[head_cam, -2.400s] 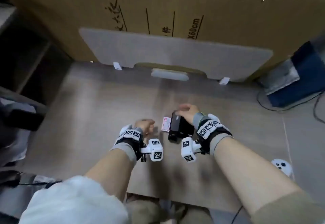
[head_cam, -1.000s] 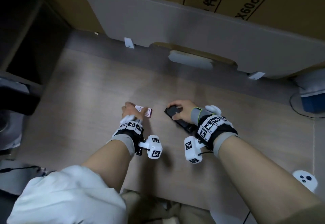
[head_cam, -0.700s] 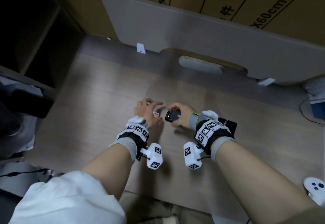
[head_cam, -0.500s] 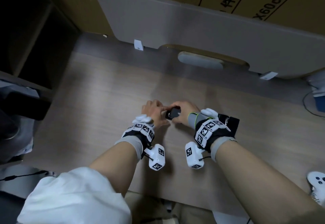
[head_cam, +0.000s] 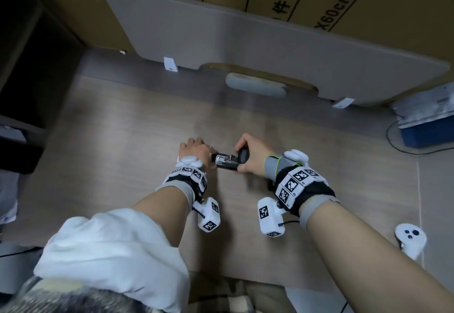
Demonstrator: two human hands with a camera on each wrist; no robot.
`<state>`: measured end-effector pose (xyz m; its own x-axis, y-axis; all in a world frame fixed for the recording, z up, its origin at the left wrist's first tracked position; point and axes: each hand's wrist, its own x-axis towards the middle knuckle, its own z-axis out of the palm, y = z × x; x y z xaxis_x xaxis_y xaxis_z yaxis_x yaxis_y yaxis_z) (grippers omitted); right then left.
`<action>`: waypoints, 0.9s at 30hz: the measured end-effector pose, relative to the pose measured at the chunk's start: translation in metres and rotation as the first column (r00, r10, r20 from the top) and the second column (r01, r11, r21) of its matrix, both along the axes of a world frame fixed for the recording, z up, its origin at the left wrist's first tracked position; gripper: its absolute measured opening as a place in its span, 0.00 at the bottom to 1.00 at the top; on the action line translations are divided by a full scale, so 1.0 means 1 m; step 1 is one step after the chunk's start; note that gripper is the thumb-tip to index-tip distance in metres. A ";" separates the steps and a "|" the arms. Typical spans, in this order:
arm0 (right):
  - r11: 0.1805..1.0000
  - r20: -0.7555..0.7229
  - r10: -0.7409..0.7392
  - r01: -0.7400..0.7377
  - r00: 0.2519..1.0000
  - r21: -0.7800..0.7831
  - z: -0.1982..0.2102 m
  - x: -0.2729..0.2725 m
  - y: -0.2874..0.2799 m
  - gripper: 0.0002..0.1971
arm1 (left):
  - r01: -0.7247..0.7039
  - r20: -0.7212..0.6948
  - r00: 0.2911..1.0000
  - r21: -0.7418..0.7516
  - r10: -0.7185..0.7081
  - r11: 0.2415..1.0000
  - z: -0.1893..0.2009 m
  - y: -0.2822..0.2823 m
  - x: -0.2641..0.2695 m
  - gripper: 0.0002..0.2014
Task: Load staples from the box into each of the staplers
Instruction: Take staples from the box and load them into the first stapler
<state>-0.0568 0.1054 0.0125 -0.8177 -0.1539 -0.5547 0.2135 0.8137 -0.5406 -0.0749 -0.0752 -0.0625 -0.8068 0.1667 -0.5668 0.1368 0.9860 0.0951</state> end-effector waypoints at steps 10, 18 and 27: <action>0.991 -0.019 -0.071 0.072 0.997 0.117 0.011 0.023 0.088 0.21 | -0.138 -0.033 0.990 -0.049 0.137 0.989 -0.007 0.016 0.018 0.19; 0.975 -0.063 -0.211 0.215 0.975 0.061 -0.011 0.032 0.106 0.29 | -0.267 0.079 0.961 0.032 0.264 0.963 -0.001 0.020 0.022 0.20; 0.976 -0.110 -0.215 0.216 0.970 -0.002 0.015 0.012 0.061 0.28 | -0.339 -0.059 0.936 0.114 0.347 0.934 0.016 -0.007 0.021 0.26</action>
<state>-0.0453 0.1662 0.0272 -0.8867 0.0371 -0.4608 0.3243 0.7603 -0.5628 -0.0540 -0.0818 -0.0464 -0.8654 -0.0756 -0.4953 -0.1975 0.9600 0.1986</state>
